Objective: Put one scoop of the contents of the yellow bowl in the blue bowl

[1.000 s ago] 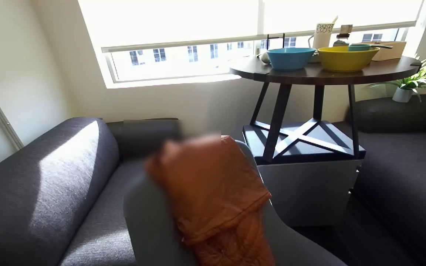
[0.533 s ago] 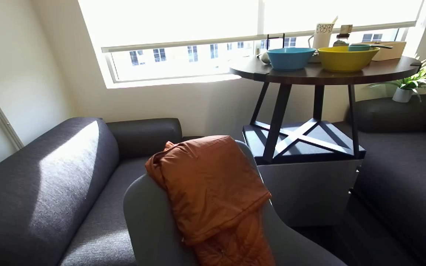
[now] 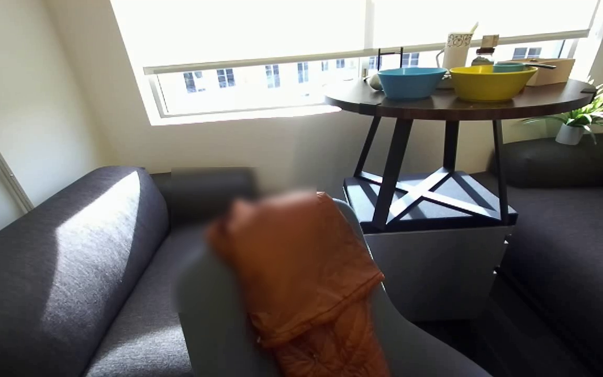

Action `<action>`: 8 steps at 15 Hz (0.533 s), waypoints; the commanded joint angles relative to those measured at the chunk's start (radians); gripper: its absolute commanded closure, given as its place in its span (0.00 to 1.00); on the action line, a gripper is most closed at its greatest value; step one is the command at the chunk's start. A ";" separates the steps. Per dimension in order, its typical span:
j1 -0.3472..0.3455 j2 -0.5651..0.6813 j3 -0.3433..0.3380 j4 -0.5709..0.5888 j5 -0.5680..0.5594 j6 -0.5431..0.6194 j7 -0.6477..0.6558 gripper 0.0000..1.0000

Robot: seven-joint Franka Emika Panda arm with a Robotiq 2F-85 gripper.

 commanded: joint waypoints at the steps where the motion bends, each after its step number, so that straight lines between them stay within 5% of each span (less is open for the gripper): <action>1: -0.067 0.194 -0.053 0.163 0.151 -0.065 0.019 0.00; 6: -0.176 0.350 -0.077 0.265 0.339 -0.104 0.112 0.00; 8: -0.196 0.309 -0.038 0.210 0.296 -0.058 0.076 0.00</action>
